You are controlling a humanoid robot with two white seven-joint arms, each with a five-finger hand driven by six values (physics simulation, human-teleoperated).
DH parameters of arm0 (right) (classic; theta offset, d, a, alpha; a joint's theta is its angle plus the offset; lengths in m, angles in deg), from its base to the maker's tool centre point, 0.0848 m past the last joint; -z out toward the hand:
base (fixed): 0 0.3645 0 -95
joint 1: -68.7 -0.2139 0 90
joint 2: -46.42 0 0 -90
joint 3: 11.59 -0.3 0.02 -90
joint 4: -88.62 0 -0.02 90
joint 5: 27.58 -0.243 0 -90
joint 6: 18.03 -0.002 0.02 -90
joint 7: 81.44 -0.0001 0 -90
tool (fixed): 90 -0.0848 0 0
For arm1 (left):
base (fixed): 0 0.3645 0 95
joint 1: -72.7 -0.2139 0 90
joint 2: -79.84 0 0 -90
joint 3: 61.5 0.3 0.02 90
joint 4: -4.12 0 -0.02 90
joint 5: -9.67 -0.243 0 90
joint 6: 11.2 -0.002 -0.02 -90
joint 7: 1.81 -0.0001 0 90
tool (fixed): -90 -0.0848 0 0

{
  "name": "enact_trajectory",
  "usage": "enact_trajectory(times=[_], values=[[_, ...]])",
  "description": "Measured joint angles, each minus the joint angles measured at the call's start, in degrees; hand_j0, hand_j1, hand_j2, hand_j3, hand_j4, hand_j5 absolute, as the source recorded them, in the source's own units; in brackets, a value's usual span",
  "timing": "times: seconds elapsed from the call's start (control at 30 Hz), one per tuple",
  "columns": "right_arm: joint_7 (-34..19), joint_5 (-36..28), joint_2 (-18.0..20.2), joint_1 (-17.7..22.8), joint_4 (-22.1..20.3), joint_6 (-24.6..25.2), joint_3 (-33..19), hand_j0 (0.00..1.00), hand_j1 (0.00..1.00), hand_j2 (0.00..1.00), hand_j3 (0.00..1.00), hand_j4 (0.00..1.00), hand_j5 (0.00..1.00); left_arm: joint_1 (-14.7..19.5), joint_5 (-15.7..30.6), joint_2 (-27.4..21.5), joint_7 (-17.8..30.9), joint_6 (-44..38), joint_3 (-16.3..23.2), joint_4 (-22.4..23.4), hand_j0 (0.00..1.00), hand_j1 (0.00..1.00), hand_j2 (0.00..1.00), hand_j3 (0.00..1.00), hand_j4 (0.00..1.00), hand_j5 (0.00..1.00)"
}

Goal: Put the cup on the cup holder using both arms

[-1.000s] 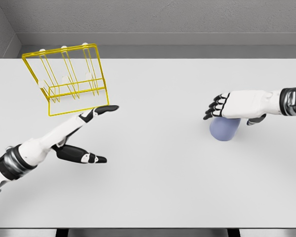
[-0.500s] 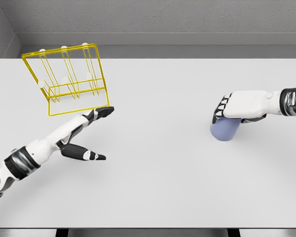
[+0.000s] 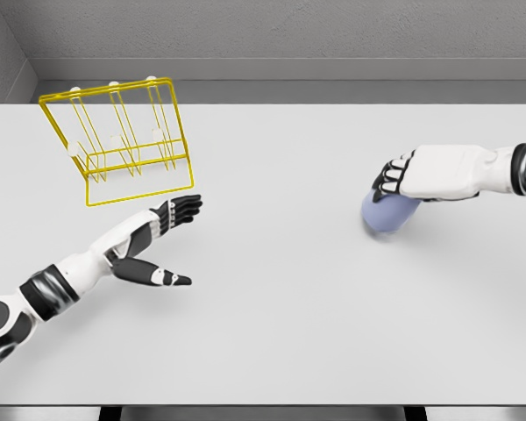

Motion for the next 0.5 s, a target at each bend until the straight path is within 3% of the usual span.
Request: enact_trajectory(times=[0.23, 0.5], values=[[0.06, -0.43, 1.55, 0.18, -5.28, 0.00, -1.22, 0.60, 0.60, 0.60, 0.60, 0.60, 0.60, 1.14, 2.06, 1.68, 0.99, -2.38, 0.26, 1.51, 1.00, 1.00, 1.00, 1.00, 1.00, 1.00], [0.05, -1.03, -3.99, 0.09, -6.50, -0.03, -0.94, 0.60, 0.60, 0.60, 0.60, 0.60, 0.60, 1.32, 1.86, 4.55, 1.08, -2.64, 0.40, 5.61, 1.00, 1.00, 1.00, 1.00, 1.00, 1.00]])
